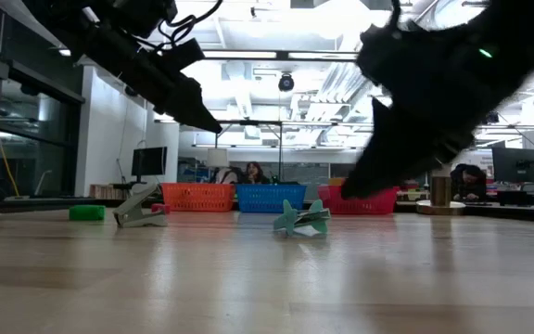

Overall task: Pick and place Stapler, Stapler remover, tape
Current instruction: Put the green staple remover into the orange bin

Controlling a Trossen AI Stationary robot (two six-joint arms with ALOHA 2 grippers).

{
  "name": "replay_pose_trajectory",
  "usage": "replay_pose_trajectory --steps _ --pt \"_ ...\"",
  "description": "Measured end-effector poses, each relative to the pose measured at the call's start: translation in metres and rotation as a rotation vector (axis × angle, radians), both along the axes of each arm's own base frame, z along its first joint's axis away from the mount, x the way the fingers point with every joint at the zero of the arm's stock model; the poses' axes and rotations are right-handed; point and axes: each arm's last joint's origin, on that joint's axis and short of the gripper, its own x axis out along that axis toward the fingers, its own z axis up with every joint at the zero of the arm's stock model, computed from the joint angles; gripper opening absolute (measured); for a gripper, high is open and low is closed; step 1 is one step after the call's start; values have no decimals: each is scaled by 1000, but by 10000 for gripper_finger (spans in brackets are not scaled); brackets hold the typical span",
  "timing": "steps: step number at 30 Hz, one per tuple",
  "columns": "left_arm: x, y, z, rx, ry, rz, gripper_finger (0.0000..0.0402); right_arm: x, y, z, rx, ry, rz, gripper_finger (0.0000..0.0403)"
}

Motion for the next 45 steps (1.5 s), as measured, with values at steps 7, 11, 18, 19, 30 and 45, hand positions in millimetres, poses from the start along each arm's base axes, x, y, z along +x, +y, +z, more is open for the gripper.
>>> replay_pose_trajectory --steps 7,11,18,19,30,45 --pt "0 0 -1 -11 8 -14 257 0 22 -34 28 -37 -6 239" --pt "0 0 -1 -13 7 -16 257 4 24 -48 0 -65 -21 239" --pt "0 0 -1 -18 3 -13 257 7 23 -57 -47 -76 -23 240" --pt "0 0 -1 -18 3 -12 257 7 23 -57 -52 -76 -19 244" --pt "0 0 -1 -25 -3 -7 257 18 7 -57 -86 -96 -71 308" --pt "0 0 -1 -29 -7 -4 257 35 -21 -56 -71 -123 -129 309"
